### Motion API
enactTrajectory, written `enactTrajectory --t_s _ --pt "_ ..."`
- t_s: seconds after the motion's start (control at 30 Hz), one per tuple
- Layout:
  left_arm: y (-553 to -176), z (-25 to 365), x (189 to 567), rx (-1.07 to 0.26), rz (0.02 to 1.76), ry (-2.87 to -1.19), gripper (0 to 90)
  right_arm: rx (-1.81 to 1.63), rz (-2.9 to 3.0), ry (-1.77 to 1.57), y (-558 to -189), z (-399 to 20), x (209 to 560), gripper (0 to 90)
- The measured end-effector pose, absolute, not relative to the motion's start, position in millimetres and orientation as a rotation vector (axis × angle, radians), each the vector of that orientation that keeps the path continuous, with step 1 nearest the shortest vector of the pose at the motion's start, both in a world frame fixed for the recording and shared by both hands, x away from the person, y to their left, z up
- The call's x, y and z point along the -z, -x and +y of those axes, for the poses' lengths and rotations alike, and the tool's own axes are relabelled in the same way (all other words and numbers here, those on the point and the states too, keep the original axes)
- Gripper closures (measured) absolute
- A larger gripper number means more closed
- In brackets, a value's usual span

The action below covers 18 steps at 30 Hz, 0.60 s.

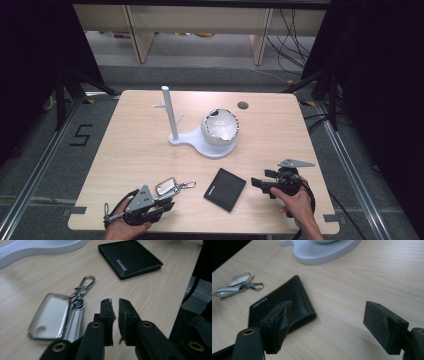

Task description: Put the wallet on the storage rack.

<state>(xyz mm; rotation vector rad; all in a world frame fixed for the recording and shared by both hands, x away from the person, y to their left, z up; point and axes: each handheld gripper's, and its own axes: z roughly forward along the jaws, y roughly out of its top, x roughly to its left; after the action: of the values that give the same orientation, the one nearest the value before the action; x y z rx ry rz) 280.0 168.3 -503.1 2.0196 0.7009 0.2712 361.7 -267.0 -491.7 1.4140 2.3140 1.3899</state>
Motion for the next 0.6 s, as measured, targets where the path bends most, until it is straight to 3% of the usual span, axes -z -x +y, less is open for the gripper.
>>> enactTrajectory --t_s 0.1,0.33,0.6 --pt "-280.0 146.8 504.6 -0.223 0.656 -2.027 86.7 -1.368 2.359 -1.377 -366.5 -263.0 482.5 25.1" --pt "-289.3 104.1 509.9 -0.178 0.557 -2.082 87.6 -1.374 2.439 -1.290 -377.0 -247.8 472.4 29.6" --pt "-295.7 75.7 512.5 -0.183 0.530 -2.109 86.9 -1.385 2.550 -1.277 -391.5 -223.0 473.1 43.1"
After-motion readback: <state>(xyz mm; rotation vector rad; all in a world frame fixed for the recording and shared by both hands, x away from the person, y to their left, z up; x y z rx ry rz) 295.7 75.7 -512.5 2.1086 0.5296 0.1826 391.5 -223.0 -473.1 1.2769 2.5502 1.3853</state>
